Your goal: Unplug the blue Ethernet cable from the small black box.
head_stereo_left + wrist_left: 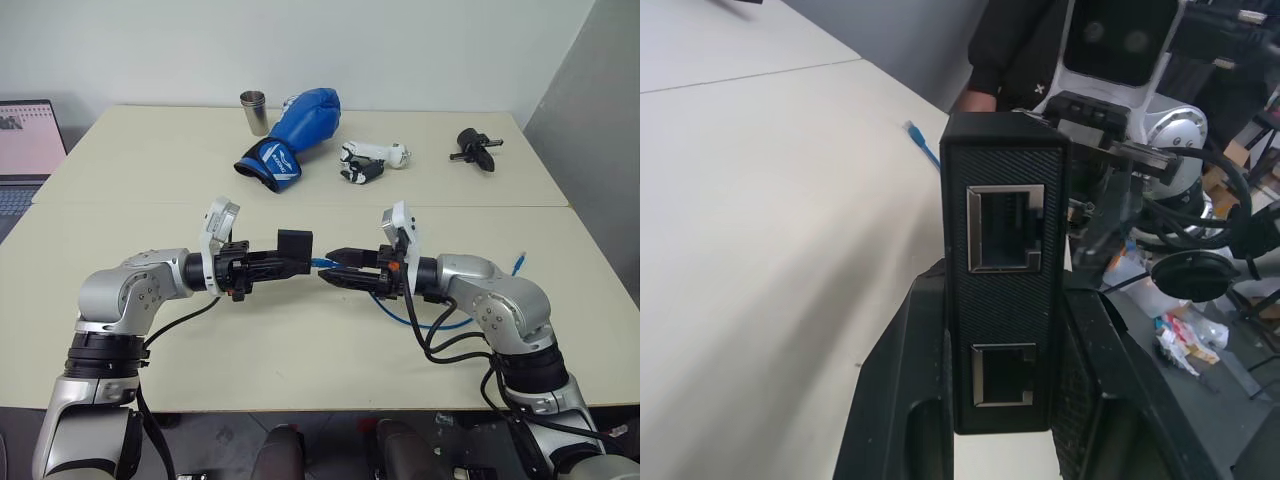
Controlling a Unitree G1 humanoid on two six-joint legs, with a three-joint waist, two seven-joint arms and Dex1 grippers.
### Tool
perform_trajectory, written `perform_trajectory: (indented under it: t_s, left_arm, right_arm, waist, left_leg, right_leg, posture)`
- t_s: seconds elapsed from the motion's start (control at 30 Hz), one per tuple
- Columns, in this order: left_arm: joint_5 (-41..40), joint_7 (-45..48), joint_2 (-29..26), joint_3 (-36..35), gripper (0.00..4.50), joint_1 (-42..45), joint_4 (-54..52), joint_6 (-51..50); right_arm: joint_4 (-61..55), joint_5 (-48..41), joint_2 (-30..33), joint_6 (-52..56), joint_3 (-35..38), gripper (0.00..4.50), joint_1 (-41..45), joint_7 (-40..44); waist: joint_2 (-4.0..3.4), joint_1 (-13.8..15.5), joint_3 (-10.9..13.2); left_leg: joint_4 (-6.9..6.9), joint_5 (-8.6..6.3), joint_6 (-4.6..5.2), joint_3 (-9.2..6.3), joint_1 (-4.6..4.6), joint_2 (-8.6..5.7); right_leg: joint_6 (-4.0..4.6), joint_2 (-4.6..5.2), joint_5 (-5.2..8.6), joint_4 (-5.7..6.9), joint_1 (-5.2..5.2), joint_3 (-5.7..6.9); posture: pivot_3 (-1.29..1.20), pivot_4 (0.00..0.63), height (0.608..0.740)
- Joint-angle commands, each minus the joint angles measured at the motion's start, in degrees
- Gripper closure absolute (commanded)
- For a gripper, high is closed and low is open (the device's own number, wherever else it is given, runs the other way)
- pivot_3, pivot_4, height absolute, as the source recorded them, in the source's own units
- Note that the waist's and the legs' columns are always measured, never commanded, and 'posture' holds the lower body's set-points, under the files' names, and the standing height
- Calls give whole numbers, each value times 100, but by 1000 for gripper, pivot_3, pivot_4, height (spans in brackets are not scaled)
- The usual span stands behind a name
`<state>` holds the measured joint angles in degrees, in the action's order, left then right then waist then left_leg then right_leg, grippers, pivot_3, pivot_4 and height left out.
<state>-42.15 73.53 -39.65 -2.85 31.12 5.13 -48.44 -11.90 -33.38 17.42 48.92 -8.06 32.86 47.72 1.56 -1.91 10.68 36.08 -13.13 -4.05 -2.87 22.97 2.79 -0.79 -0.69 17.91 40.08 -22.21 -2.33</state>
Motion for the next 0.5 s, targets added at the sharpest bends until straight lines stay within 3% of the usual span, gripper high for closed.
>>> perform_trajectory:
  t_s: [0.03,0.5]
  left_arm:
    - [-155,102,-71,-193,3715,129,-48,-25]
    - [-149,112,-89,-189,3715,96,-50,-17]
  right_arm:
    - [28,-199,-61,31,85,2292,145,31]
    - [227,-557,-316,245,229,2292,279,-131]
  waist:
    - [0,-1,0]
    - [-1,-2,1]
  left_leg:
    - [-1,0,0,1,1,0]
    - [-1,0,0,2,2,0]
  right_leg:
    - [0,0,0,0,-1,0]
    - [0,-1,0,-2,-3,-1]
  posture:
    - [0,150,740]
    - [0,150,740]
